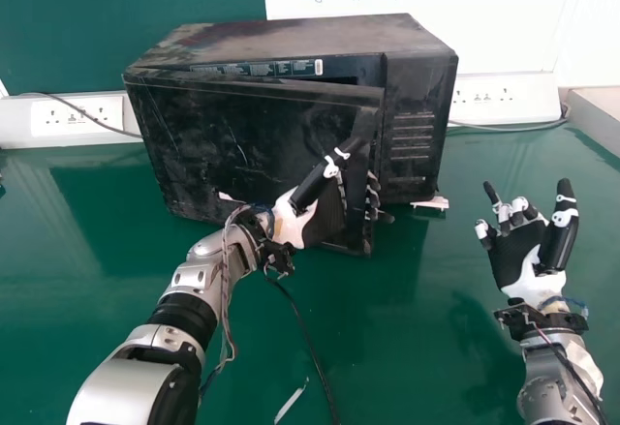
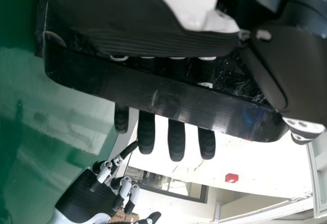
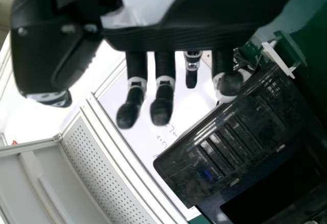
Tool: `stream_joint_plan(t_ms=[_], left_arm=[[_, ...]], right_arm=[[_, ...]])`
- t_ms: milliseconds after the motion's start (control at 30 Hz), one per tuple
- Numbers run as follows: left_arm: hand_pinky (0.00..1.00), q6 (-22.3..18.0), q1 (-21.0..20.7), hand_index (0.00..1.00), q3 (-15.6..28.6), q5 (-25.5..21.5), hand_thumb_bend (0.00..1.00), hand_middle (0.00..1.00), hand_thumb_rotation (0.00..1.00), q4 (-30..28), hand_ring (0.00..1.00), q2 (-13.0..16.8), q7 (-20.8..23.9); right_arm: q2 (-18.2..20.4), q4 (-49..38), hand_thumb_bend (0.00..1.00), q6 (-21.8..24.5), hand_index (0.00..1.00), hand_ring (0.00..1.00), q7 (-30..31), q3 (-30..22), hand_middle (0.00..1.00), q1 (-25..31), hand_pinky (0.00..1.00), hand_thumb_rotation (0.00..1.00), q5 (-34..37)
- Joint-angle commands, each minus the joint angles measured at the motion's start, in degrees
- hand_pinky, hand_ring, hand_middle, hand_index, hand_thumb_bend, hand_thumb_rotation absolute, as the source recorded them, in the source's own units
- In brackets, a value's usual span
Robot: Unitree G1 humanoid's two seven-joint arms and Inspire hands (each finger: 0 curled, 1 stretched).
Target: Open the door of oven
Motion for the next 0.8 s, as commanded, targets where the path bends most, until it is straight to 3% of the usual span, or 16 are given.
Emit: stream_joint_plan(t_ms=[0, 167, 367, 567, 667, 767], left_arm=[[0.0, 1.3, 0.8, 0.14, -3.1, 1.2, 0.81, 0.11, 0.86, -3.3, 0.05, -0.4, -5.1], [0.0, 3.3, 3.3, 0.16, -4.3, -0.7, 0.79, 0.12, 0.86, -7.8, 0.05, 0.4, -10.0], [0.02, 1.3, 6.5, 0.19, -5.7, -2.2, 0.79, 0.14, 0.87, -13.5, 0.07, 1.6, -15.1], [0.05, 5.8, 10.3, 0.27, -8.0, -6.4, 0.79, 0.17, 0.79, -24.9, 0.1, 3.8, -21.8], [0.06, 5.3, 11.7, 0.25, -9.1, -7.7, 0.82, 0.17, 0.73, -29.1, 0.11, 4.9, -24.4], [0.03, 7.9, 11.8, 0.22, -10.4, -9.4, 0.79, 0.15, 0.61, -30.6, 0.08, 6.6, -28.9]], right_arm=[[-0.6, 0.5, 0.88, 0.1, 0.1, 0.0, 0.5, -0.1, 0.06, 0.5, 0.0, 0.86, 0.2], [-0.8, 0.8, 0.89, 0.9, 0.1, 0.0, 1.2, -0.3, 0.06, 0.3, 0.0, 0.85, 0.8], [-0.9, 0.7, 0.89, 1.0, 0.1, 0.0, 1.3, -0.2, 0.06, 0.4, 0.0, 0.85, 0.7], [-1.0, 0.8, 0.89, 1.2, 0.1, 0.0, 1.4, -0.3, 0.06, 0.3, 0.0, 0.85, 0.7], [-1.3, 1.3, 0.9, 1.0, 0.1, 0.0, 1.4, -0.1, 0.06, 0.2, 0.0, 0.86, 0.2], [-1.3, 1.6, 0.89, 1.1, 0.1, 0.0, 1.7, -0.3, 0.06, 0.0, 0.0, 0.86, 0.6]])
